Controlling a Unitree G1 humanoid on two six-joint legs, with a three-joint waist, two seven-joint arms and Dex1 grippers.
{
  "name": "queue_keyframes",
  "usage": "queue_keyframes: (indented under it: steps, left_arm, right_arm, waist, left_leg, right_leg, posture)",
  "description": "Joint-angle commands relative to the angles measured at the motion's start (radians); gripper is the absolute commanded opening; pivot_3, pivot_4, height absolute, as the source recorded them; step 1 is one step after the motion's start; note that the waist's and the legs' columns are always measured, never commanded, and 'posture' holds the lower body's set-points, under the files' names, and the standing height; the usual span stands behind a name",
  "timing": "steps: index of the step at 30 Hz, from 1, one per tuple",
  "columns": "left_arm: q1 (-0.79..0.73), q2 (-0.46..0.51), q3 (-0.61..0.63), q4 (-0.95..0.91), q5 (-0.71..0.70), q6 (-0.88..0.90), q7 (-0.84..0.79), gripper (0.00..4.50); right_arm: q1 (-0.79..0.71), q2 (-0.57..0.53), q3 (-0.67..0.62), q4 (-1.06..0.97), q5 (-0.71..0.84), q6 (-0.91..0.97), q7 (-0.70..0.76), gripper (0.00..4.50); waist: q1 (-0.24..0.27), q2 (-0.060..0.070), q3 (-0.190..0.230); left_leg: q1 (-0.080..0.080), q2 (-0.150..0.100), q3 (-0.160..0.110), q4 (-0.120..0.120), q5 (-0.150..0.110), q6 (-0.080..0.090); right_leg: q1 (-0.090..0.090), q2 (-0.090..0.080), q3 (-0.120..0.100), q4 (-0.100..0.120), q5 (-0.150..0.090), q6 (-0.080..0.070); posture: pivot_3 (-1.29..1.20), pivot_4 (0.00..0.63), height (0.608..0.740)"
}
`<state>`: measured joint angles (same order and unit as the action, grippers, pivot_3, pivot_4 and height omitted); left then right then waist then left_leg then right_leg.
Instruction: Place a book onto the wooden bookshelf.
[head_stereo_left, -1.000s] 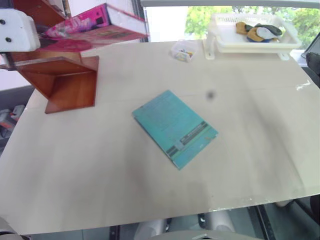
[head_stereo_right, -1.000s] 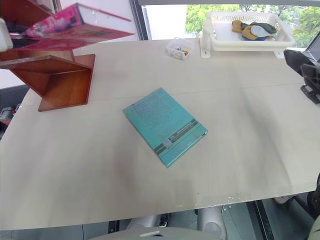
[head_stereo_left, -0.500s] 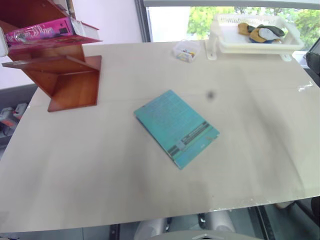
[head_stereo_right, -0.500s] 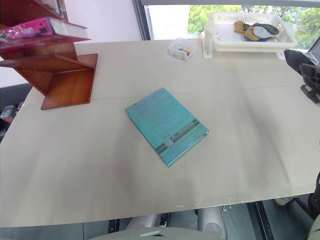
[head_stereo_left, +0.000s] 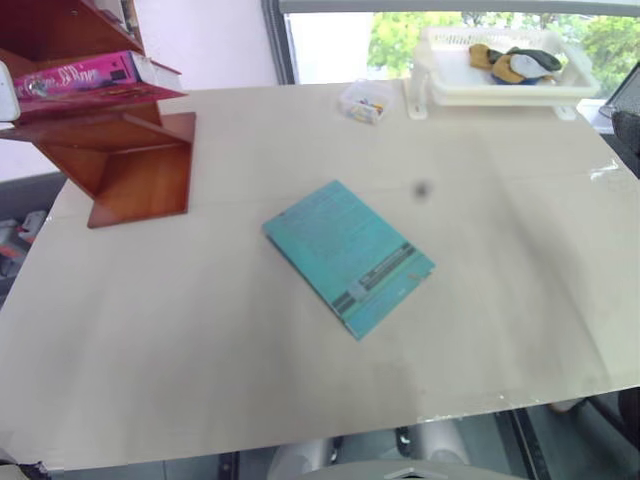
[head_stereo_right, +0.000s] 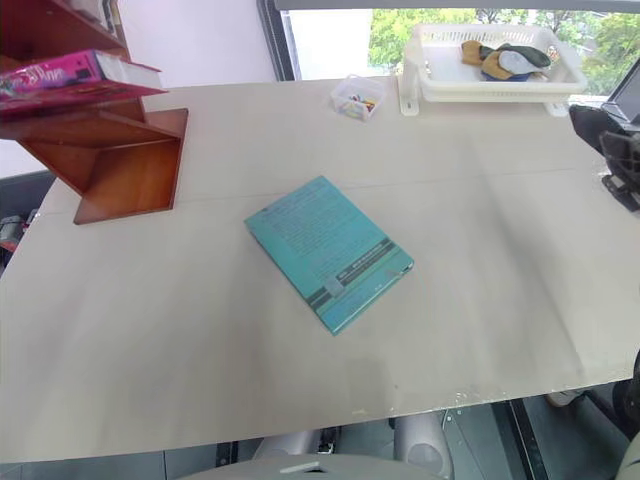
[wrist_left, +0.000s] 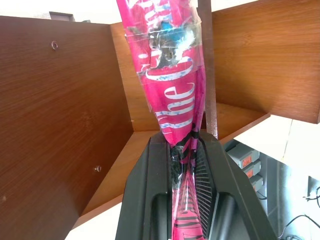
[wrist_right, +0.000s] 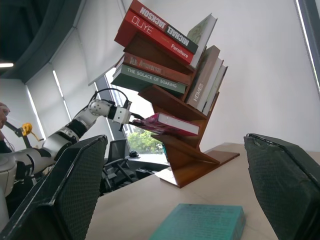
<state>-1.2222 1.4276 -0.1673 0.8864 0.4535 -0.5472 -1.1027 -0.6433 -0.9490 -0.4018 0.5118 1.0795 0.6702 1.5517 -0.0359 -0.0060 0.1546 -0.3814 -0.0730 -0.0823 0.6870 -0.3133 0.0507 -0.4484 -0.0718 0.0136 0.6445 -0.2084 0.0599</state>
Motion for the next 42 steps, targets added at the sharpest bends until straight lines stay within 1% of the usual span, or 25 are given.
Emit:
queue_keyframes:
  steps: [1,3,4,5,7,10,13,16,17,20,22,24,25,27,28,29,31,33,35,37,39,42]
  left_arm:
    - [-0.049,0.028,0.015,0.019,0.01,0.011,0.013,0.16]
    - [-0.054,0.025,0.013,0.025,0.015,0.025,0.001,1.16]
    - [-0.056,0.025,0.013,0.026,0.018,0.026,-0.001,1.45]
    - [-0.057,0.026,0.013,0.026,0.02,0.025,0.001,1.94]
    - [-0.058,0.036,0.006,0.03,0.041,0.021,0.024,3.08]
    - [-0.052,0.053,0.002,0.037,0.065,0.031,0.034,4.03]
    - [-0.049,0.062,0.008,0.04,0.067,0.036,0.031,4.03]
    - [-0.034,0.069,0.032,0.034,0.03,0.044,0.013,4.03]
    - [-0.025,0.068,0.051,0.031,-0.006,0.052,-0.009,4.03]
    - [0.022,0.042,0.146,-0.013,-0.19,0.12,-0.12,4.03]
    - [0.133,0.025,0.251,-0.128,-0.366,0.233,-0.22,4.03]
    - [0.288,-0.011,0.384,-0.322,-0.548,0.412,-0.297,4.03]
    - [0.371,-0.04,0.457,-0.442,-0.629,0.527,-0.309,4.03]
    - [0.521,-0.088,0.59,-0.651,-0.746,0.728,-0.297,4.03]
    - [0.606,-0.122,0.656,-0.761,-0.791,0.838,-0.279,4.03]
    - [0.694,-0.182,0.728,-0.874,-0.824,0.915,-0.235,4.03]
    - [0.9,-0.296,0.829,-1.085,-0.848,1.06,-0.159,4.03]
    - [1.055,-0.377,0.873,-1.211,-0.85,1.176,-0.084,4.03]
    - [1.214,-0.48,0.867,-1.3,-0.825,1.214,-0.003,4.03]
    - [1.341,-0.551,0.84,-1.345,-0.801,1.217,0.043,4.03]
    - [1.397,-0.602,0.819,-1.358,-0.812,1.224,0.086,4.03]
    - [1.432,-0.644,0.787,-1.345,-0.816,1.2,0.125,4.03]
  right_arm:
    - [-0.003,-0.027,-0.04,-0.031,0.011,-0.008,0.063,4.5]
    - [-0.001,-0.028,-0.041,-0.032,0.01,-0.008,0.063,4.5]
    - [0.0,-0.029,-0.042,-0.032,0.01,-0.007,0.063,4.5]
    - [0.001,-0.029,-0.043,-0.032,0.011,-0.007,0.063,4.5]
    - [0.002,-0.028,-0.043,-0.031,0.01,-0.009,0.063,4.5]
    - [0.003,-0.027,-0.041,-0.028,0.01,-0.012,0.063,4.5]
    - [-0.001,-0.026,-0.038,-0.023,0.009,-0.014,0.063,4.5]
    - [-0.006,-0.026,-0.035,-0.018,0.008,-0.017,0.063,4.5]
    - [-0.005,-0.027,-0.035,-0.018,0.008,-0.017,0.063,4.5]
    - [0.005,-0.033,-0.035,-0.019,0.01,-0.015,0.063,4.5]
    - [0.021,-0.042,-0.042,-0.018,0.005,-0.015,0.063,4.5]
    - [0.044,-0.053,-0.048,-0.019,-0.005,-0.02,0.063,4.5]
    - [0.06,-0.059,-0.048,-0.022,-0.014,-0.027,0.063,4.5]
    - [0.089,-0.07,-0.045,-0.029,-0.027,-0.038,0.063,4.5]
    - [0.109,-0.077,-0.04,-0.033,-0.038,-0.048,0.063,4.5]
    - [0.138,-0.087,-0.033,-0.038,-0.056,-0.066,0.063,4.5]
    - [0.204,-0.104,-0.02,-0.039,-0.101,-0.119,0.063,4.5]
    - [0.253,-0.11,-0.028,-0.039,-0.12,-0.143,0.063,4.5]
    - [0.311,-0.107,-0.04,-0.035,-0.172,-0.189,0.063,4.5]
    - [0.391,-0.116,-0.022,-0.039,-0.247,-0.259,0.063,4.5]
    - [0.454,-0.114,-0.017,-0.048,-0.307,-0.314,0.06,4.5]
    - [0.507,-0.104,-0.033,-0.049,-0.358,-0.359,0.044,4.5]
  waist:
    - [-0.005,0.0,0.0]
    - [-0.007,0.0,0.0]
    - [-0.007,0.0,0.0]
    - [-0.007,0.0,0.0]
    - [-0.006,0.0,0.0]
    - [-0.005,0.0,0.0]
    - [-0.006,0.0,0.0]
    - [-0.005,0.0,0.0]
    - [-0.005,0.0,0.0]
    - [-0.005,0.0,0.0]
    - [-0.005,0.001,0.0]
    - [-0.003,0.001,-0.001]
    - [-0.002,0.001,-0.001]
    - [0.0,0.001,-0.001]
    - [-0.001,0.001,-0.001]
    - [-0.003,0.002,-0.001]
    - [-0.006,0.004,-0.002]
    - [-0.008,0.005,-0.003]
    - [-0.007,0.005,-0.003]
    - [-0.002,0.004,-0.004]
    - [0.006,0.003,-0.005]
    - [0.027,0.003,-0.005]
  left_leg:
    - [0.0,0.0,0.0,0.0,0.0,0.0]
    - [0.0,0.0,0.0,0.0,0.0,0.0]
    - [0.0,0.0,0.0,0.0,0.0,0.0]
    - [0.0,0.0,0.0,0.0,0.0,0.0]
    - [0.0,0.0,0.0,0.0,0.0,0.0]
    - [0.0,0.0,0.0,0.0,0.0,0.0]
    - [0.0,0.0,0.0,0.0,0.0,0.0]
    - [0.0,0.0,0.0,0.0,0.0,0.0]
    - [0.0,0.0,0.0,0.0,0.0,0.0]
    - [0.0,0.0,0.0,0.001,0.0,0.0]
    - [0.0,0.0,0.0,0.001,0.0,0.0]
    - [0.001,0.0,-0.001,0.002,0.0,0.0]
    - [0.0,0.0,-0.001,0.002,0.0,0.0]
    - [0.0,0.0,-0.002,0.002,0.0,0.0]
    - [-0.001,0.0,-0.003,0.003,0.0,0.0]
    - [-0.001,0.001,-0.003,0.002,0.0,0.0]
    - [0.001,0.001,-0.002,0.002,-0.001,0.0]
    - [0.002,0.001,0.0,-0.001,-0.001,0.0]
    - [0.003,0.004,0.003,-0.001,-0.001,0.0]
    - [0.004,0.005,0.005,0.0,-0.001,0.0]
    - [0.007,0.005,0.005,0.0,-0.001,0.0]
    - [0.009,0.005,0.005,0.0,-0.001,-0.001]
  right_leg:
    - [0.0,0.0,0.0,0.0,0.0,0.0]
    - [0.0,0.0,0.0,0.0,0.0,0.0]
    - [0.0,0.0,0.0,0.0,0.0,0.0]
    - [0.0,0.0,0.0,0.001,0.0,0.0]
    - [0.0,0.0,0.0,0.001,0.0,0.0]
    - [0.0,0.0,0.0,0.001,0.0,0.0]
    - [0.0,0.0,0.0,0.001,0.0,0.0]
    - [0.0,0.0,0.0,0.001,0.0,0.0]
    - [0.0,0.0,0.0,0.001,0.0,0.0]
    - [0.0,0.0,0.0,0.002,0.0,0.0]
    - [0.0,0.0,0.0,0.002,0.0,0.0]
    - [0.0,-0.001,0.0,0.004,0.0,0.0]
    - [0.0,-0.001,0.0,0.003,0.0,0.0]
    - [0.0,-0.003,0.0,0.003,0.0,0.0]
    - [0.0,-0.006,0.0,0.002,0.0,0.0]
    - [0.0,-0.006,0.0,0.001,0.0,0.0]
    - [0.0,-0.006,0.0,0.0,0.0,0.0]
    - [0.0,-0.005,0.002,-0.001,0.0,0.0]
    - [0.0,-0.003,0.004,-0.002,0.0,0.0]
    - [0.001,-0.002,0.006,-0.003,0.0,-0.001]
    - [0.004,-0.003,0.008,-0.003,0.0,-0.001]
    - [0.006,-0.003,0.009,-0.003,0.002,-0.003]
  posture:
    - [0.0,0.15,0.74]
    - [0.0,0.15,0.74]
    - [0.0,0.15,0.74]
    - [0.0,0.15,0.74]
    - [0.0,0.15,0.74]
    - [0.0,0.15,0.74]
    - [0.0,0.15,0.74]
    - [0.0,0.15,0.74]
    - [0.0,0.15,0.74]
    - [0.0,0.15,0.74]
    - [0.0,0.15,0.74]
    - [0.0,0.15,0.74]
    - [0.0,0.15,0.74]
    - [0.0,0.15,0.74]
    - [0.0,0.15,0.74]
    - [0.0,0.15,0.74]
    - [0.0,0.15,0.74]
    - [0.0,0.15,0.74]
    - [0.0,0.15,0.74]
    - [0.0,0.15,0.74]
    - [0.0,0.15,0.74]
    - [0.0,0.15,0.74]
